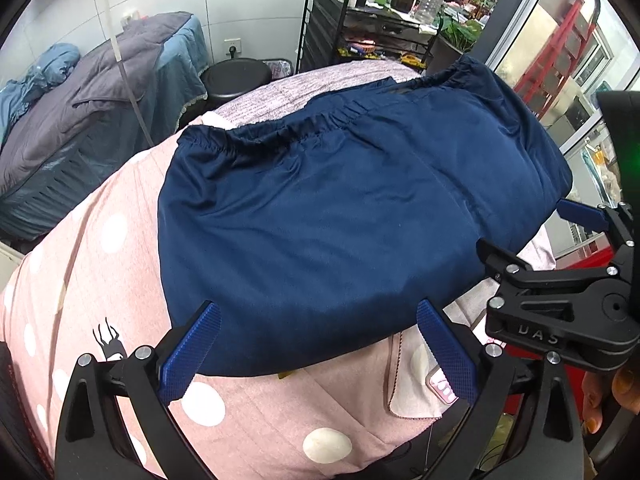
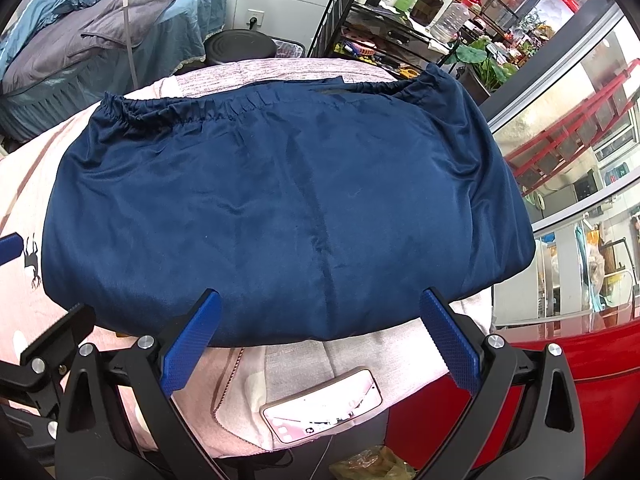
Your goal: Fold large clothes
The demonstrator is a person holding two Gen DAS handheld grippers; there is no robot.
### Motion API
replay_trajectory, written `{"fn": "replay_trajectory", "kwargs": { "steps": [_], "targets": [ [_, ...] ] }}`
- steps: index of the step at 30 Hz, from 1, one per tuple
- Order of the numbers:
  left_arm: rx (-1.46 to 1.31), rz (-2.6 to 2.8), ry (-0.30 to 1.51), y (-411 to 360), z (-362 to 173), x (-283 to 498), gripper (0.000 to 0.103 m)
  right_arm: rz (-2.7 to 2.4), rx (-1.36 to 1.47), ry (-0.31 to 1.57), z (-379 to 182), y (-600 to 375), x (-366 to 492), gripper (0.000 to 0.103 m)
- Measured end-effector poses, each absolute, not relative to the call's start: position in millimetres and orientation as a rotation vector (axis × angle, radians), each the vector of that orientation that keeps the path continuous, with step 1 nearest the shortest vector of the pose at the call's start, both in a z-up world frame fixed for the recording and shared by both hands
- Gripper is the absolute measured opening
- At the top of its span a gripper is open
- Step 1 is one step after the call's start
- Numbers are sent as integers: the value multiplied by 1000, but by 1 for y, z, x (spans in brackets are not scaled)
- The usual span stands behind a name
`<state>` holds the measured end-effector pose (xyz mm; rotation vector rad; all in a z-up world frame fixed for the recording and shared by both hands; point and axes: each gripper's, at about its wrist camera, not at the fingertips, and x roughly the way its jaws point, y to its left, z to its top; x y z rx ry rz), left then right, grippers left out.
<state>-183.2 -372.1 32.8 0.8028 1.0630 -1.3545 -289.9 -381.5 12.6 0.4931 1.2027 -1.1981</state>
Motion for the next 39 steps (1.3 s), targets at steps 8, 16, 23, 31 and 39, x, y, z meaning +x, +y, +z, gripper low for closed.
{"fn": "replay_trajectory", "kwargs": {
  "steps": [8, 16, 23, 31, 39],
  "targets": [
    [865, -1320, 1086, -374, 28, -186, 97, -1200, 497, 1201, 12, -380, -291, 97],
    [886, -1314, 1077, -373, 27, -188, 97, -1200, 498, 1202, 12, -380, -291, 97],
    [900, -1306, 1074, -374, 25, -189, 97, -1196, 497, 1205, 12, -378, -290, 97],
    [908, -1309, 1073, -374, 25, -190, 97, -1197, 498, 1204, 12, -377, -290, 97],
    [907, -1307, 1076, -375, 24, -190, 97, -1198, 497, 1206, 12, -376, -289, 97]
  ]
}}
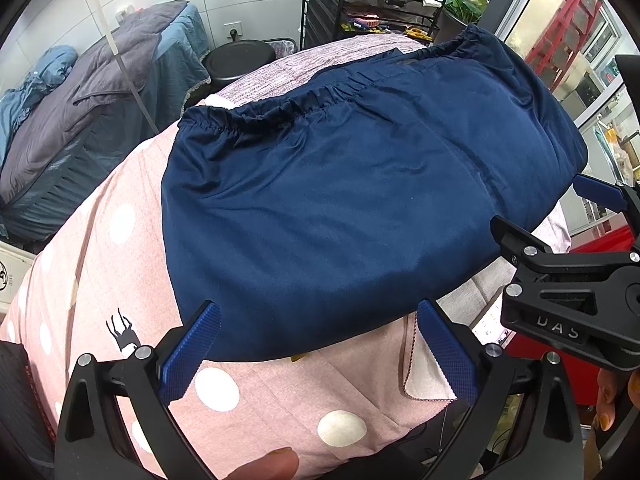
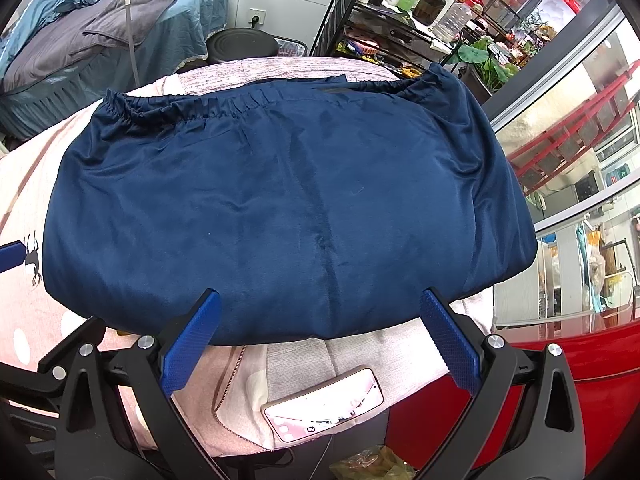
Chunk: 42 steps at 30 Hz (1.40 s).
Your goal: Fold large clothes
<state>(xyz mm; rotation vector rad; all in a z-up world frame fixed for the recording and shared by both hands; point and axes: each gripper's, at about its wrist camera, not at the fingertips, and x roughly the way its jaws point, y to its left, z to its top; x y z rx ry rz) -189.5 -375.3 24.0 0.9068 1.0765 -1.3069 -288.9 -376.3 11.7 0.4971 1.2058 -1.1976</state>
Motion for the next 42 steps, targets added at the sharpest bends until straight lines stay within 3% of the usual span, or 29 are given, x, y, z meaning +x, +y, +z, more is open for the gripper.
{"fn": "replay_trajectory", "kwargs": {
  "steps": [13, 42],
  "targets": [
    [770, -1375, 1093, -370, 29, -182, 97, -1201, 502, 1192, 13, -381, -291, 97],
    [954, -1297, 1018, -368, 18, -195, 97, -1176, 559, 1154, 15, -379, -291, 97]
  ]
}}
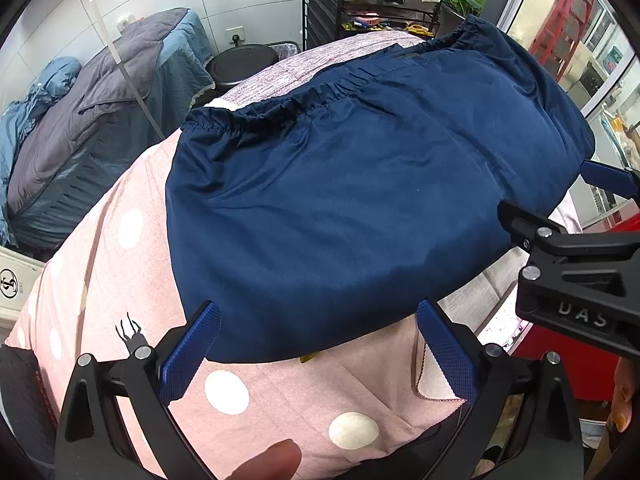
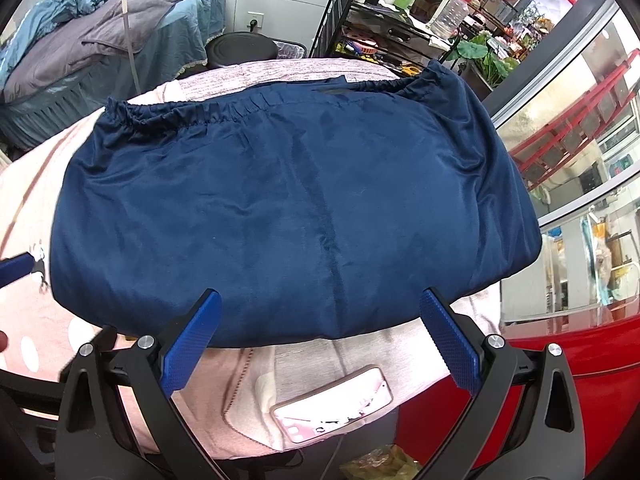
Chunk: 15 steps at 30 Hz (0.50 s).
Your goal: Fold large clothes
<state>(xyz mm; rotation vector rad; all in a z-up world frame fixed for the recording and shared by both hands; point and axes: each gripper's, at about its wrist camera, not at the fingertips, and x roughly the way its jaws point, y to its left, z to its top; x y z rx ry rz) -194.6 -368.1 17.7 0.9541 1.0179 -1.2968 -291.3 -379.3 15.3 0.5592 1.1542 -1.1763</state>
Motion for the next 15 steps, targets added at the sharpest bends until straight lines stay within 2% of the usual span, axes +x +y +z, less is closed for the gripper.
{"fn": "replay_trajectory", "kwargs": {
  "steps": [15],
  "targets": [
    [985, -1310, 1005, -366, 16, -202, 97, -1141, 575, 1145, 12, -374, -282, 97]
  ]
}}
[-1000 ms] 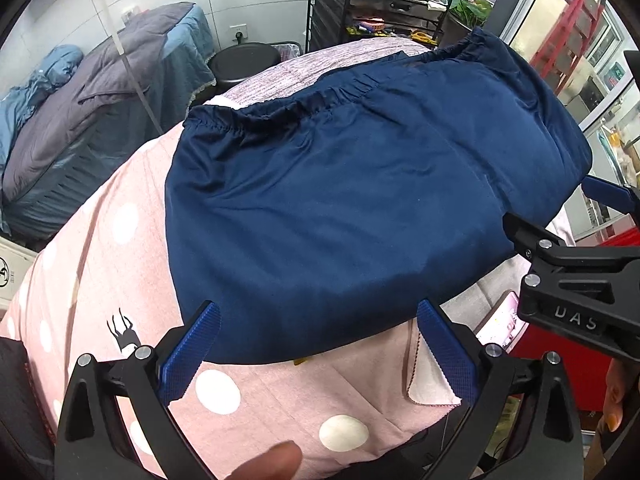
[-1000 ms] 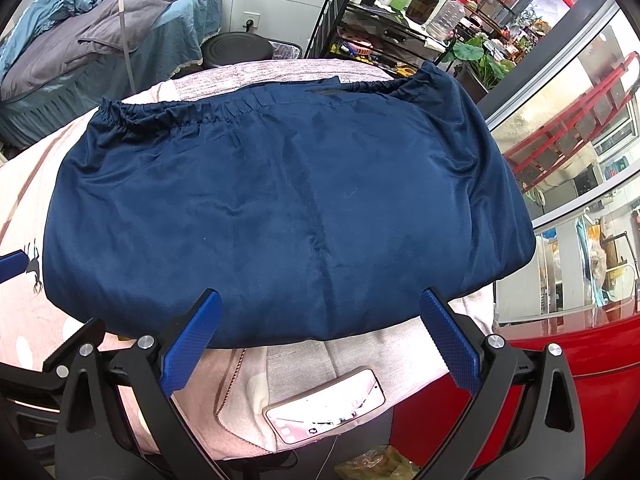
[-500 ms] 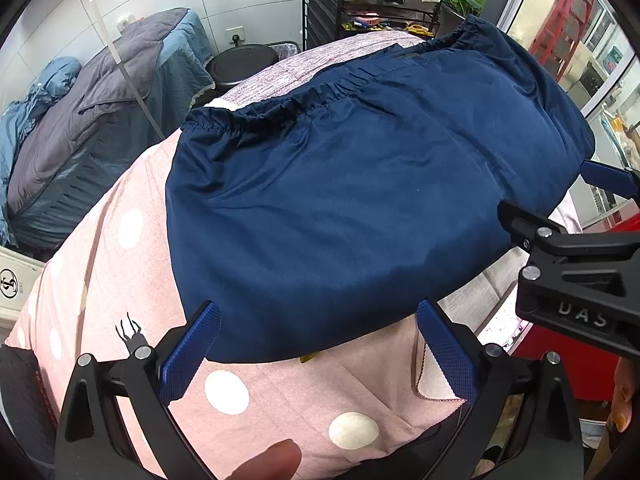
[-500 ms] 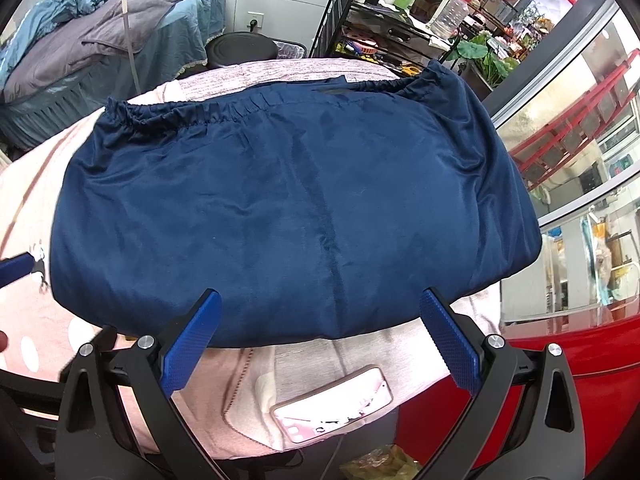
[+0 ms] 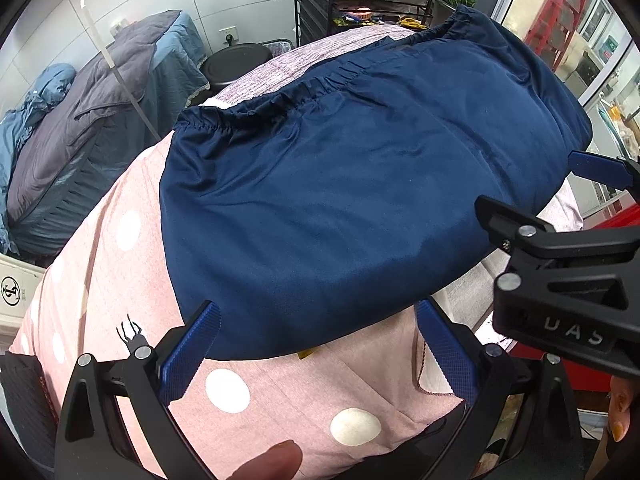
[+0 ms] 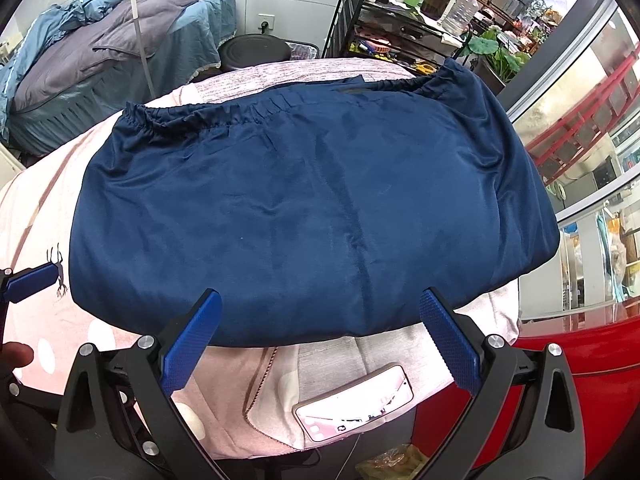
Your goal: Fold large clothes
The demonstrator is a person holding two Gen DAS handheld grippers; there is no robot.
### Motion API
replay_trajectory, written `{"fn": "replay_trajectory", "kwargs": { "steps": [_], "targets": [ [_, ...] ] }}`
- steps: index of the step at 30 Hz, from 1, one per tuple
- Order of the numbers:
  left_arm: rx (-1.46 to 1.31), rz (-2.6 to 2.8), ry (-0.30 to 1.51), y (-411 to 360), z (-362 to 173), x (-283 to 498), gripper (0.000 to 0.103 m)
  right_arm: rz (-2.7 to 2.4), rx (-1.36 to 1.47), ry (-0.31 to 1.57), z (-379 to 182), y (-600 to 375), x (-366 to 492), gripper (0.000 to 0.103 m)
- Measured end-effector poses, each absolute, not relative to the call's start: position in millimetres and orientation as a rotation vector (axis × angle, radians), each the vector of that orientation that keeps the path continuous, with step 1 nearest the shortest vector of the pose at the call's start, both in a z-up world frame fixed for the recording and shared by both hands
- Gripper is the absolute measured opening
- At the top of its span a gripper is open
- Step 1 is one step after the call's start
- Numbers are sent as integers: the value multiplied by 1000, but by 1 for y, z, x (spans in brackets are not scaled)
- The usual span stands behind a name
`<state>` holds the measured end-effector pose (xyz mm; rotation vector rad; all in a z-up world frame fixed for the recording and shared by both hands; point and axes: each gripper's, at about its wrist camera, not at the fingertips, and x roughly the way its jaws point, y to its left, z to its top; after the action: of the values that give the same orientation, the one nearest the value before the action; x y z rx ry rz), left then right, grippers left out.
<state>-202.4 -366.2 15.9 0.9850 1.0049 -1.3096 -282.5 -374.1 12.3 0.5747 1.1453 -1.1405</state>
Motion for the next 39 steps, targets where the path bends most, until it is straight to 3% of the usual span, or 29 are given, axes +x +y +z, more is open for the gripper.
{"fn": "replay_trajectory", "kwargs": {
  "steps": [39],
  "targets": [
    [936, -1316, 1021, -367, 15, -197, 97, -1175, 598, 1104, 15, -374, -284, 97]
  ]
}}
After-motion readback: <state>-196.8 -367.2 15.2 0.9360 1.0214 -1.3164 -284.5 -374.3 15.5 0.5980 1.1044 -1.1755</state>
